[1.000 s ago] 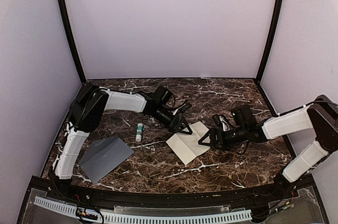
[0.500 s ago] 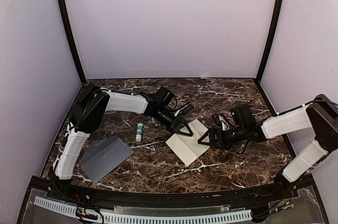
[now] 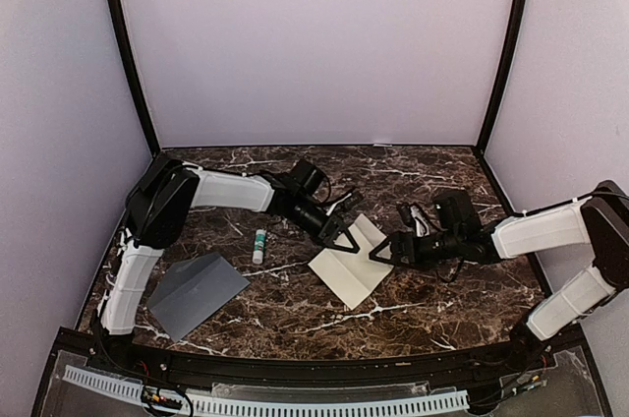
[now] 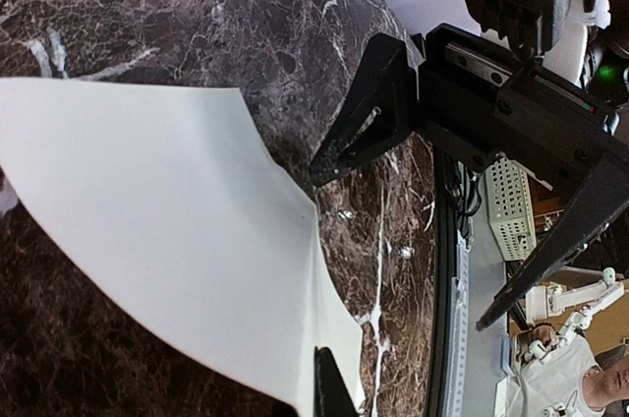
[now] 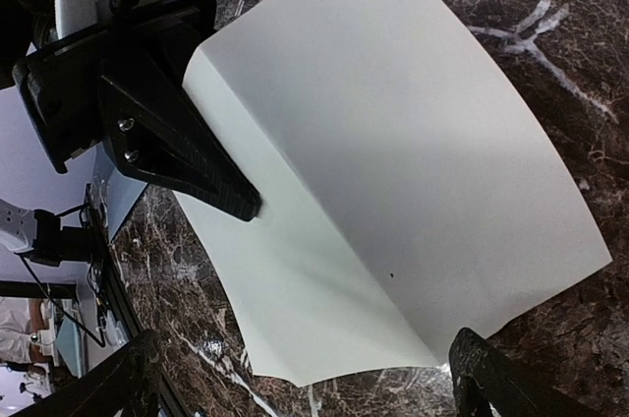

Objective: Place the letter into the envelope and seal it

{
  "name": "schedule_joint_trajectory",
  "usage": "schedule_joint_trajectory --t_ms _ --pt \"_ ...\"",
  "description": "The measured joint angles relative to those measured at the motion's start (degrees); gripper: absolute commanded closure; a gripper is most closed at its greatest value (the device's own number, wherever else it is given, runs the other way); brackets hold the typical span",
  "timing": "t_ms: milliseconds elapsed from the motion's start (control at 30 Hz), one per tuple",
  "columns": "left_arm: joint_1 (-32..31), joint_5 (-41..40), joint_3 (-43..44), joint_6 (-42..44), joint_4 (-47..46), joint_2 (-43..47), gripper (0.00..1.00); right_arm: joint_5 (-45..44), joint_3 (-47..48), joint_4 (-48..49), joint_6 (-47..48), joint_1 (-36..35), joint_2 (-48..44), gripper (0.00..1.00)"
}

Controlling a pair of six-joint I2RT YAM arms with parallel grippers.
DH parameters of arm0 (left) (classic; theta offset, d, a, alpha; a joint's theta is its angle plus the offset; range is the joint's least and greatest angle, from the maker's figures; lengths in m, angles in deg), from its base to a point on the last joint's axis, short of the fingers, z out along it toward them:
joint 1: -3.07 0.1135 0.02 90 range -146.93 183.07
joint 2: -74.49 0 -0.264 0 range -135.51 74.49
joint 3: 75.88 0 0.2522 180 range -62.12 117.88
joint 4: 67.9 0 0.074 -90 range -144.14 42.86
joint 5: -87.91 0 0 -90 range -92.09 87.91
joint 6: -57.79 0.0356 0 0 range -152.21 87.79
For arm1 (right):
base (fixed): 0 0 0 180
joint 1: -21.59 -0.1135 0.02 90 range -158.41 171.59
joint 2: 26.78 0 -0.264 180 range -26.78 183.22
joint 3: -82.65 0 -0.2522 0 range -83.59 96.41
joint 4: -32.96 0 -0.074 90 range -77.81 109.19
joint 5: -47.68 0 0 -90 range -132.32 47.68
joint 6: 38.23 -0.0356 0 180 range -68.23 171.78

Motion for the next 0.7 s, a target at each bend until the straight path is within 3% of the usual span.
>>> schedule_joint_trajectory --t_ms 167,467,700 --pt "0.02 -1.20 -1.42 1.33 0.81 3.76 1.00 -0.13 -0.04 -0.02 1.03 0.00 -4.04 0.02" --pt "-0.04 -2.78 -3.23 4.22 3.17 11.32 1.00 -1.55 -1.73 1.27 6.93 0.00 -21.20 0.01" --pt "-1.42 -3.91 -3.58 7.82 7.48 14.49 1.00 0.24 -3.48 5.09 13.14 -0.02 -25.09 0.02"
